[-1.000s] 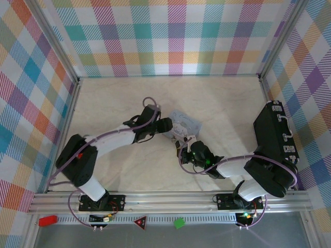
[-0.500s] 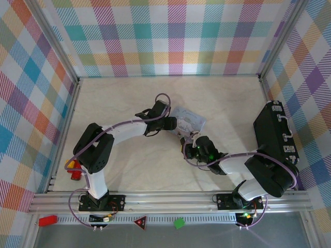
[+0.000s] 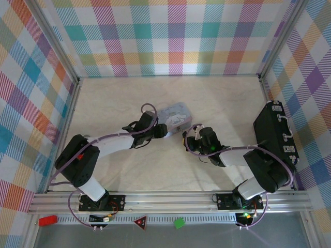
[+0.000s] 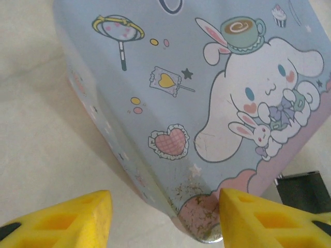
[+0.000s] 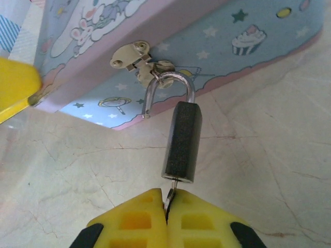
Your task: Unlock a padlock with a key
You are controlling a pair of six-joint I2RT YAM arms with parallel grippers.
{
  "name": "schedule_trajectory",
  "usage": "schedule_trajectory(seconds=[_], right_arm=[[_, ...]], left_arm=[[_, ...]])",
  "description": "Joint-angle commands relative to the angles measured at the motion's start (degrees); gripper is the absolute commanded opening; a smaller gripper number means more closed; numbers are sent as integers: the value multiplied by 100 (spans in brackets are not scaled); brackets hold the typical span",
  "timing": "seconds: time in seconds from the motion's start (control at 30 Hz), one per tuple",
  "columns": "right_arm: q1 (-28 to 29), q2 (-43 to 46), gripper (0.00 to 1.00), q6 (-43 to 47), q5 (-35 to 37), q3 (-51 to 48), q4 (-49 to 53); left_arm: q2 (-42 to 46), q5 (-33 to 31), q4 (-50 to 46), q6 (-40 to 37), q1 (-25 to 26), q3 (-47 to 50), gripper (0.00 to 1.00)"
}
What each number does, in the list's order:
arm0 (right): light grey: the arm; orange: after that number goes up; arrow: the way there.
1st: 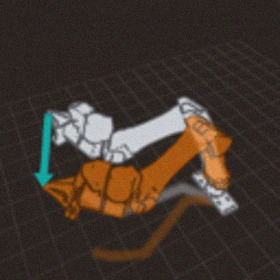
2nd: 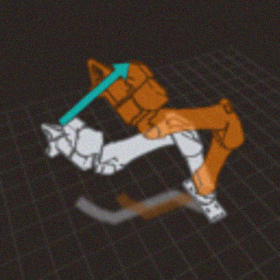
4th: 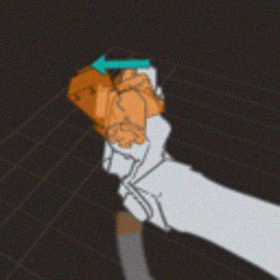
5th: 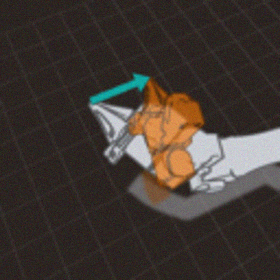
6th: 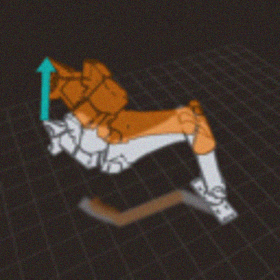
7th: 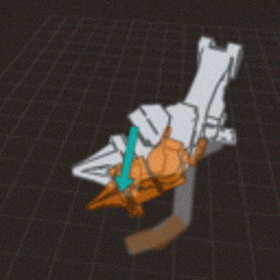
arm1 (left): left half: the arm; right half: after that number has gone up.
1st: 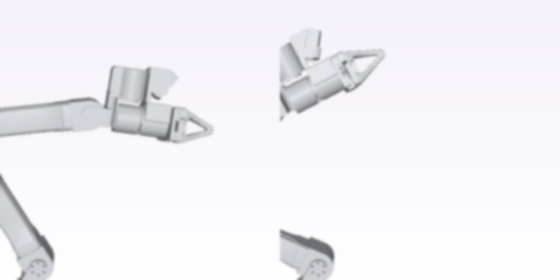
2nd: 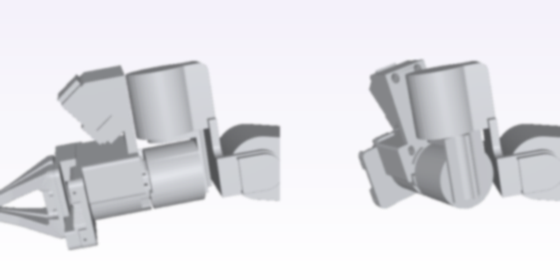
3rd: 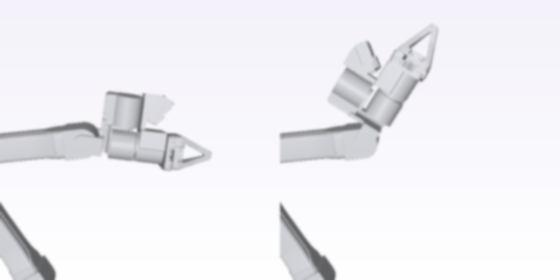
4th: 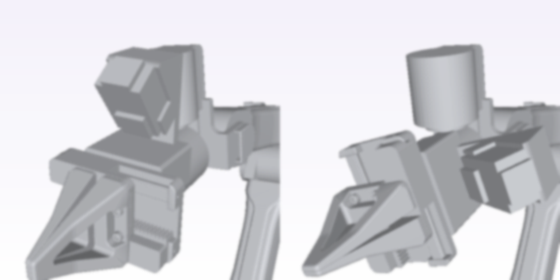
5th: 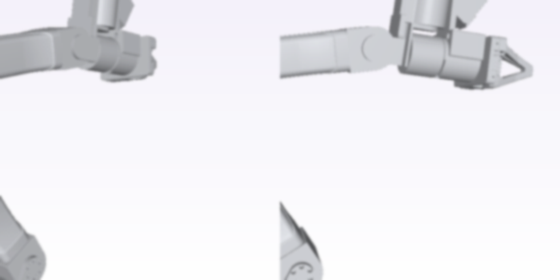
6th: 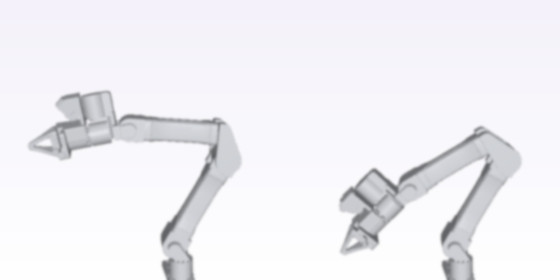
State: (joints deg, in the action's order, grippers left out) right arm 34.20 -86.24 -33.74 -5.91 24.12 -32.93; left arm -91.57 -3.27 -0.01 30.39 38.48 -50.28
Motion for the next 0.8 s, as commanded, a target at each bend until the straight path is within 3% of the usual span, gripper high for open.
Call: schedule_trajectory(seconds=[0.0, 0.13, 0.4, 0.77], right_arm=[[-49, -121, 0, -124, -198, 67, 50], [-51, 2, 3, -5, -466, 23, 219], [-87, 200, 19, 54, -947, -25, 487], [-805, 239, 38, 189, -1950, -8, 252]], left_arm=[[-31, -109, -1093, 266, 417, 352, 54], [99, -192, -825, 576, 760, 362, 54], [-71, -438, -736, 621, 809, 195, 53], [-12, -508, -655, 665, 759, 360, 53]])
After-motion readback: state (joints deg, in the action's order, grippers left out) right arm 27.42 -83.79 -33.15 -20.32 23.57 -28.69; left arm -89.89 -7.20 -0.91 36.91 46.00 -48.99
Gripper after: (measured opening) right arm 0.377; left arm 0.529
